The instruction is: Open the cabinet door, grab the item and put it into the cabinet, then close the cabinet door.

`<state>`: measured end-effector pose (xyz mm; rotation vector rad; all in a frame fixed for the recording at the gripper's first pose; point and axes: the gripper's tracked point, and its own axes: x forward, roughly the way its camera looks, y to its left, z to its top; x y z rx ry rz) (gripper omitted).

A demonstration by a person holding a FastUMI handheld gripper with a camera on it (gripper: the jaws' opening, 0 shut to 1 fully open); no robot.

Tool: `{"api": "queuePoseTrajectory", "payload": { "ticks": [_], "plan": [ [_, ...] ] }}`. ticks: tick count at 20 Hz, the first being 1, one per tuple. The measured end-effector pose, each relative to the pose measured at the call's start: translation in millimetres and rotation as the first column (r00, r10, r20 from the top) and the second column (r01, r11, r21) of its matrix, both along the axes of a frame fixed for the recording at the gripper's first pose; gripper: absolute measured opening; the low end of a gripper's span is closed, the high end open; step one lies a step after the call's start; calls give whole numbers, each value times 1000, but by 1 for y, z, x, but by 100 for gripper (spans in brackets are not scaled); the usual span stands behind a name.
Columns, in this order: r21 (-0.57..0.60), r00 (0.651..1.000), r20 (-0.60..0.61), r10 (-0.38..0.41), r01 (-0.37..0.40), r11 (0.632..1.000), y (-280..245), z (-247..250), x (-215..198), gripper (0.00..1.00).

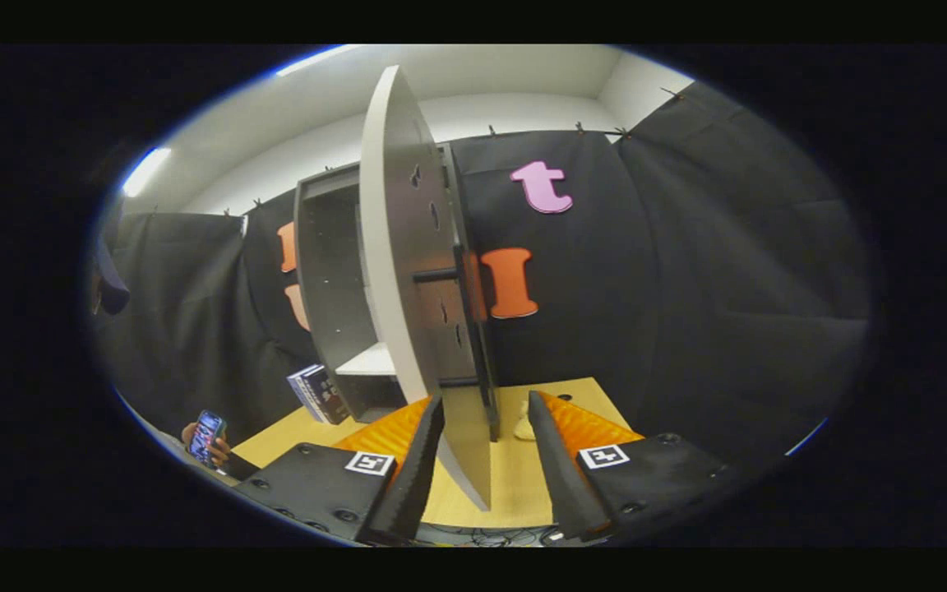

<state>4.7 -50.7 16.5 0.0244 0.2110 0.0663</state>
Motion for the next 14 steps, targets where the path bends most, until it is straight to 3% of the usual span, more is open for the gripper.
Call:
{"api": "queuePoseTrajectory", "payload": {
  "ticks": [2, 4, 9, 14],
  "plan": [
    [2, 999, 13, -52, 52, 999, 14, -6, -20, 68],
    [18, 998, 31, -58, 58, 998, 42, -12, -36, 70],
    [34, 999, 36, 32, -33, 999, 135, -43, -57, 78],
    [20, 988, -14, 151, -151, 988, 221, -85, -9, 80]
  ]
}}
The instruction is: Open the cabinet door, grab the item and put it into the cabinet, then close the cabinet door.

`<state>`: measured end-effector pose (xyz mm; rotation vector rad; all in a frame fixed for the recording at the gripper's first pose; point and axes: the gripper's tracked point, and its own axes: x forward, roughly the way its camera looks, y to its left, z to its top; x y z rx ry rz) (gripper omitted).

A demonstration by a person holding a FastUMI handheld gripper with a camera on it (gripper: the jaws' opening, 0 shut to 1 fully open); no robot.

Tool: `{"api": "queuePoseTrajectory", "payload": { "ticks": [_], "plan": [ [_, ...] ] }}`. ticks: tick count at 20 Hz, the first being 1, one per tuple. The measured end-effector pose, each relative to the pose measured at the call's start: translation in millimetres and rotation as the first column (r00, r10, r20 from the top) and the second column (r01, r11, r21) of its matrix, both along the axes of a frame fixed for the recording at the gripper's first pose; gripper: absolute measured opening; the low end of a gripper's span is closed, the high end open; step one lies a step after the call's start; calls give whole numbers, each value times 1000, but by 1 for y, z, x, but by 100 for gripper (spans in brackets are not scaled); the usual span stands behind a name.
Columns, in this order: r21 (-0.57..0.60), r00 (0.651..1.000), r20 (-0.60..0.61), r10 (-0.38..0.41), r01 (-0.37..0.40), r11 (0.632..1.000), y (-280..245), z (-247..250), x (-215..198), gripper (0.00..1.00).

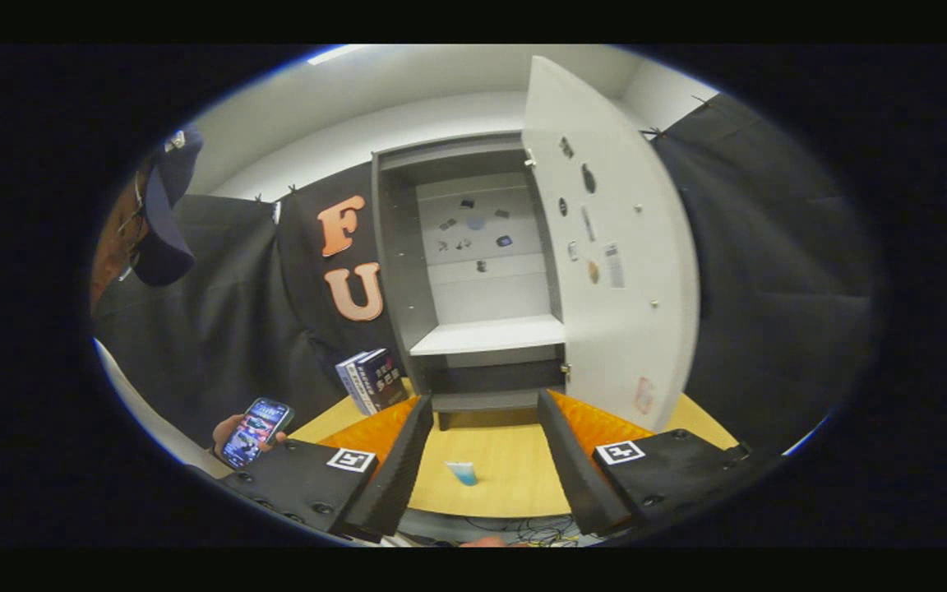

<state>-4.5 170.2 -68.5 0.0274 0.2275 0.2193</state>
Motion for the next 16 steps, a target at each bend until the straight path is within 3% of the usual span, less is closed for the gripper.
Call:
{"api": "queuePoseTrajectory", "payload": {
  "ticks": [9, 13, 16],
  "plan": [
    [-51, 985, -175, 10, -19, 999, 54, -154, 110, 83],
    [-30, 961, -278, -1, -8, 1000, 66, -228, 136, 83],
    [-83, 947, -320, -34, 7, 997, 62, -272, 148, 83]
  ]
}}
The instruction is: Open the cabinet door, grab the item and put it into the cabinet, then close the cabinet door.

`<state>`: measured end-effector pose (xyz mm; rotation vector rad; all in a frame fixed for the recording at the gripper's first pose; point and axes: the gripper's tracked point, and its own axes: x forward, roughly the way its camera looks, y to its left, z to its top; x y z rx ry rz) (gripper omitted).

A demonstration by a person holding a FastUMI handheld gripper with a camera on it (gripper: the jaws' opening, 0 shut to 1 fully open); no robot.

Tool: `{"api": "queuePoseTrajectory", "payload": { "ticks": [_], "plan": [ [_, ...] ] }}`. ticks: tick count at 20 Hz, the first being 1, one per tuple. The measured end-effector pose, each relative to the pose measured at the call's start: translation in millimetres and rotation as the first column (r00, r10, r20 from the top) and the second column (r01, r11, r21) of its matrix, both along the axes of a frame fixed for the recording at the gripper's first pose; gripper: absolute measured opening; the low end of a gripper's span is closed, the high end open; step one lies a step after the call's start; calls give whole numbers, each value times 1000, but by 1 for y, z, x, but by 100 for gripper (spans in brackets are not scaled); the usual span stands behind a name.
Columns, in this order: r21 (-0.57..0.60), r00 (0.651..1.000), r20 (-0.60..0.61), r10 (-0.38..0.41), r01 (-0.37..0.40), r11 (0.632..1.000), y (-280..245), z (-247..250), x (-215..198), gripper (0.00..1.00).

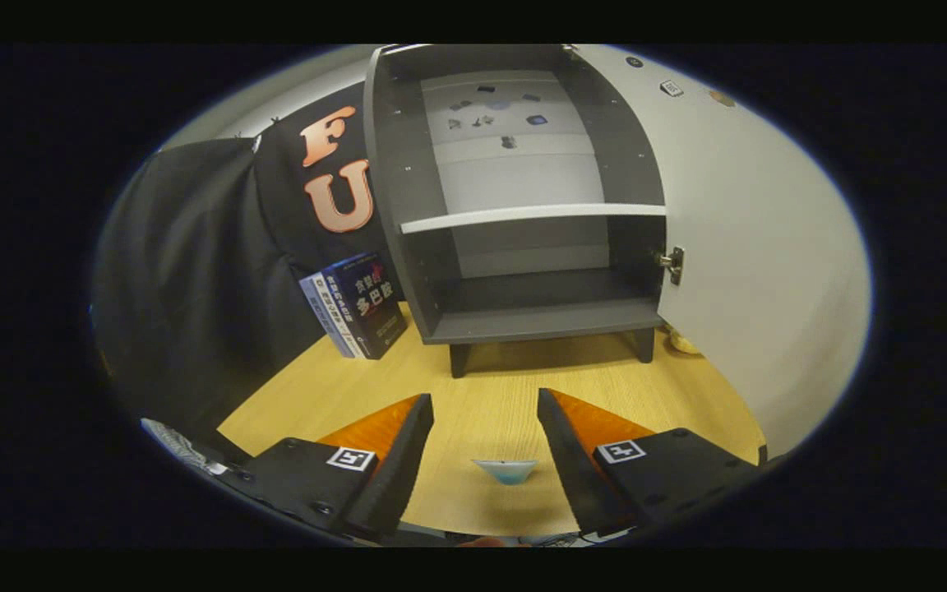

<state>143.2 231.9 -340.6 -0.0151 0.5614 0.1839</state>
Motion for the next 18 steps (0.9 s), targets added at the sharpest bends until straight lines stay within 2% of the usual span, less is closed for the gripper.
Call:
{"api": "queuePoseTrajectory", "payload": {
  "ticks": [5, 8, 13, 18],
  "plan": [
    [-100, 998, -56, -11, 6, 995, -7, -56, -3, 84],
    [-147, 995, -83, -47, 35, 989, -19, -88, -7, 81],
    [-167, 987, -145, -74, 49, 985, -26, -131, -22, 80],
    [-129, 973, -191, -132, 109, 986, -33, -154, -32, 80]
  ]
}}
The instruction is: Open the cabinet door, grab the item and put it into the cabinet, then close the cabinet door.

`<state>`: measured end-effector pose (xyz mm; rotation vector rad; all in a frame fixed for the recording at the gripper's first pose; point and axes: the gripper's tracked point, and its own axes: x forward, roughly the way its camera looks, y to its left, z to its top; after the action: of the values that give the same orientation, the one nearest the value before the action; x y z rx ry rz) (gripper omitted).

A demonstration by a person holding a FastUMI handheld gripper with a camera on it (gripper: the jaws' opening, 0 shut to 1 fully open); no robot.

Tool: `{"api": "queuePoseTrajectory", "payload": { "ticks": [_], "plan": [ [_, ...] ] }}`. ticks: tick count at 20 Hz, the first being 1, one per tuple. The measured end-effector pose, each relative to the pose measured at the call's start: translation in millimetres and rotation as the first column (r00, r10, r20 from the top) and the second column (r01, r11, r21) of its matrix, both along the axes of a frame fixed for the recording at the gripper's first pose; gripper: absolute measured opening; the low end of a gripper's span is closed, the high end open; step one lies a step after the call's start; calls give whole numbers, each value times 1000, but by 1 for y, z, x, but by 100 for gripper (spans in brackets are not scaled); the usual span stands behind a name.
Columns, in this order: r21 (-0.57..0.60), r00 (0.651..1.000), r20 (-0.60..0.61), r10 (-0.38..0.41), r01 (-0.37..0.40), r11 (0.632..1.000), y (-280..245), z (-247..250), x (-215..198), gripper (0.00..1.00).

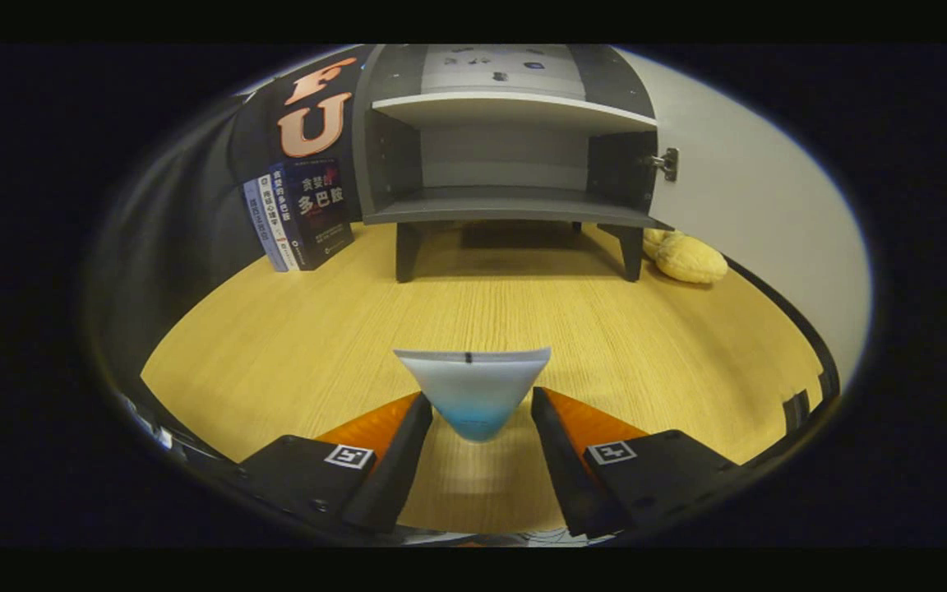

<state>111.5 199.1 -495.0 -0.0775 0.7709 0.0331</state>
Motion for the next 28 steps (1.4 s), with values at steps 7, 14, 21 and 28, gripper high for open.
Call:
{"api": "queuePoseTrajectory", "payload": {
  "ticks": [7, 14, 21, 28],
  "plan": [
    [23, 999, -8, -31, 31, 999, -7, 0, -7, 54],
    [30, 983, 182, -16, 11, 999, -7, 104, 30, 51],
    [57, 910, 413, 12, -39, 998, -3, 288, 113, 51],
    [69, 883, 468, 25, -65, 995, -12, 400, 213, 51]
  ]
}}
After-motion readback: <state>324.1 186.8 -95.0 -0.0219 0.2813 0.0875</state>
